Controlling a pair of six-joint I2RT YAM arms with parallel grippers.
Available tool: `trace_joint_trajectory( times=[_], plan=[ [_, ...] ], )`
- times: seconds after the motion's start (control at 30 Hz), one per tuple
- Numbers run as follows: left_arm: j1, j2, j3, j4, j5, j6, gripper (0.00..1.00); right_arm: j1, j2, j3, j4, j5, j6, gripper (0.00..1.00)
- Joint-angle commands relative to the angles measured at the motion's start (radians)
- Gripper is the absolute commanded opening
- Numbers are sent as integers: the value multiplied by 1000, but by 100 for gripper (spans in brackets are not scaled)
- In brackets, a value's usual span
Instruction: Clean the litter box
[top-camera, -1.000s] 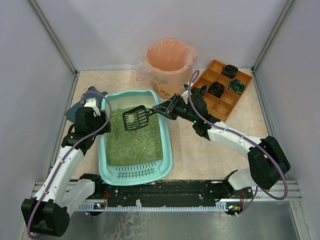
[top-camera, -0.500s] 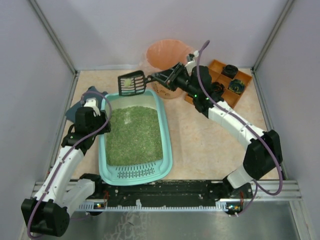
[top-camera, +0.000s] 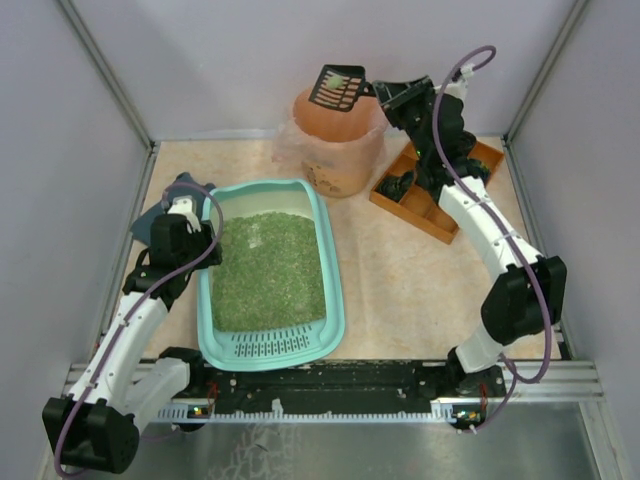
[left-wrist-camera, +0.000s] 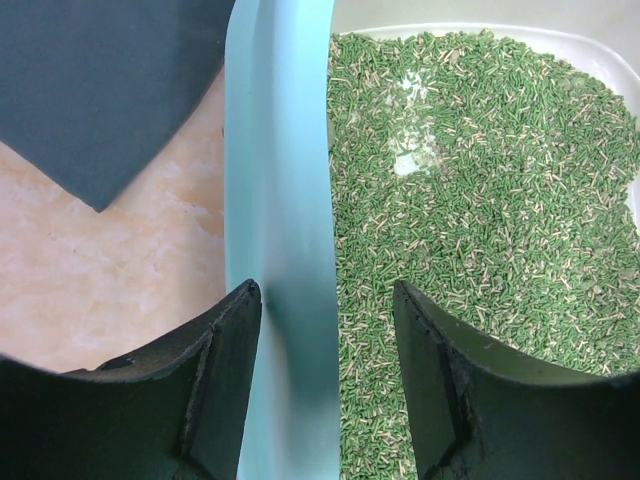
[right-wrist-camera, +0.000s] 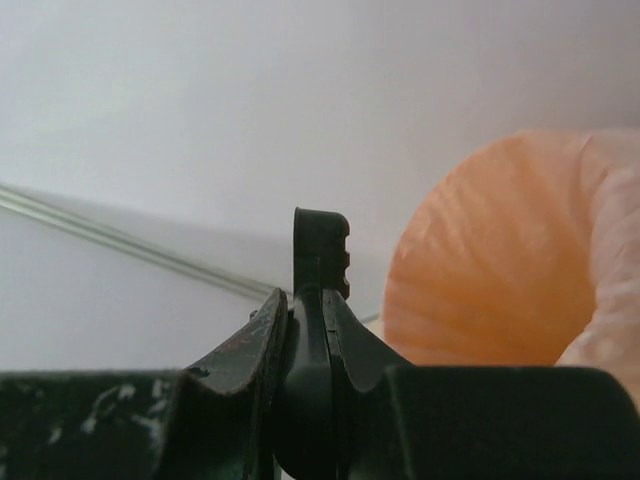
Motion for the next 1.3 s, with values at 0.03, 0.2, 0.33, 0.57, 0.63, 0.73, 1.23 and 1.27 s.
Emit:
trace_joint_trajectory(
  times=[0.03, 0.2, 0.33, 0.57, 0.63, 0.73, 1.23, 1.27],
  plan=[
    [-4, -11, 0, 17, 18, -3, 61, 3, 61, 102, 106, 159, -330, 0],
    [-4, 0, 1, 19, 23, -1, 61, 4, 81, 69, 184, 202, -477, 0],
    [-4, 3, 0, 19, 24, 0, 62, 4, 143, 70, 205, 183, -570, 0],
    [-4, 2, 1, 19, 26, 0, 62, 4, 204, 98, 181, 87, -683, 0],
    [-4, 1, 1, 19, 25, 0, 61, 10, 215, 102, 182, 75, -726, 0],
    [-4, 2, 1, 19, 25, 0, 61, 28, 223, 113, 188, 65, -842, 0],
    [-4, 11, 2, 18, 26, 0, 62, 207, 165, 50, 419, 174, -1584, 0],
    [-4, 11, 2, 17, 25, 1, 62, 218, 156, 41, 447, 186, -1635, 0]
  ],
)
